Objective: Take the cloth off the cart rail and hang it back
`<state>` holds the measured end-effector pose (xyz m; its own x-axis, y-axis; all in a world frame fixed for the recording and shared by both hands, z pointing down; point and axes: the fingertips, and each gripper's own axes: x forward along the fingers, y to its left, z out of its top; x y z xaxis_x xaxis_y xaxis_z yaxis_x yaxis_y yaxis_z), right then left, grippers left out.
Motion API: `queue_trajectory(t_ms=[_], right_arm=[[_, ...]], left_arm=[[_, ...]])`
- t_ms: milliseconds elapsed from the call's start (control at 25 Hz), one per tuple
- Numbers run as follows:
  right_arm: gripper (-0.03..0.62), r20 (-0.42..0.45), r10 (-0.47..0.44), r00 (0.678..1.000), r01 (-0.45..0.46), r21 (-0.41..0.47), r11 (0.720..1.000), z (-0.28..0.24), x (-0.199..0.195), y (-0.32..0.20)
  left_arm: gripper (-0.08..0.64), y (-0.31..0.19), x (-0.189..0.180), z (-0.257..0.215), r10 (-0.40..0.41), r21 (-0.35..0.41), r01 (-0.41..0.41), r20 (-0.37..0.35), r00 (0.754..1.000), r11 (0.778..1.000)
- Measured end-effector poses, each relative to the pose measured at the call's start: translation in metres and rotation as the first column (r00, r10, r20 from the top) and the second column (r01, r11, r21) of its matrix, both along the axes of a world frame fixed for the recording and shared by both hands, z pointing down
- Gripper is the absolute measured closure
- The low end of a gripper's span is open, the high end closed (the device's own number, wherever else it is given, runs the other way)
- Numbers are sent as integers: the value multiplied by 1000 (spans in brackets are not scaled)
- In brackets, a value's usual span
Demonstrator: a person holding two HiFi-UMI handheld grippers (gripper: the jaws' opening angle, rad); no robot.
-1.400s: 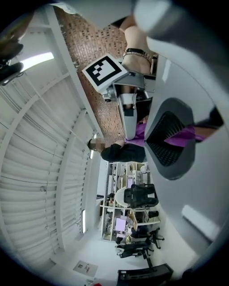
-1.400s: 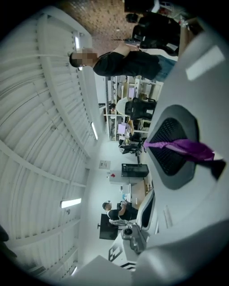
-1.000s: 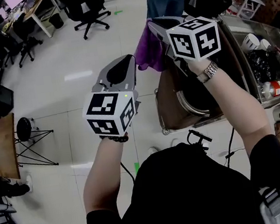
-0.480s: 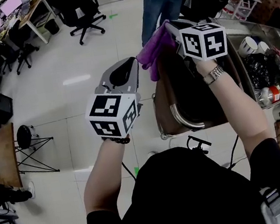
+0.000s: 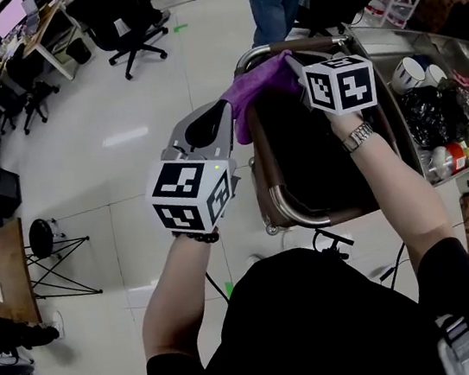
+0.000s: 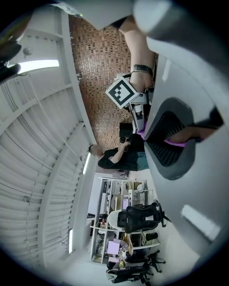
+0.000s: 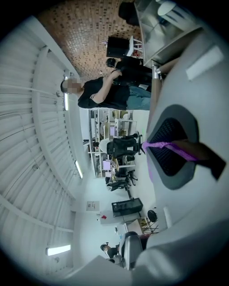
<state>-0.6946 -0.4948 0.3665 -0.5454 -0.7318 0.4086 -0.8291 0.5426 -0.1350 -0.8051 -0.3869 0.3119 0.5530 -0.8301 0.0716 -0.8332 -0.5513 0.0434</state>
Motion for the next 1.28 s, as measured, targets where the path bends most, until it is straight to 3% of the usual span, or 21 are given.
queue_trajectory(t_ms=[200, 360, 520, 720, 960, 1280], right_arm=[[561, -50, 15, 999, -18, -51, 999, 30, 9, -4], [454, -73, 28, 997, -34, -83, 996, 43, 12, -9], [448, -72, 20, 997, -28, -104, 994, 50, 14, -7], [448, -70, 0, 998, -4, -55, 998, 33, 7, 6], [489, -52, -21, 998, 21, -7, 1000, 13, -6, 33], [585, -13, 1, 1000, 1, 128, 992, -34, -20, 86]], left_arm=[[558, -4, 12, 3, 12, -5, -12, 10, 1000, 1000], [558, -8, 12, 4, 18, -5, -18, 13, 1000, 1000], [558, -9, 15, 5, 23, -7, -23, 15, 1000, 1000], [558, -5, 17, 2, 34, 0, -34, 13, 999, 999], [558, 8, 15, -3, 55, 10, -55, 9, 998, 998], [558, 39, 9, -13, 107, 31, -107, 2, 994, 994]])
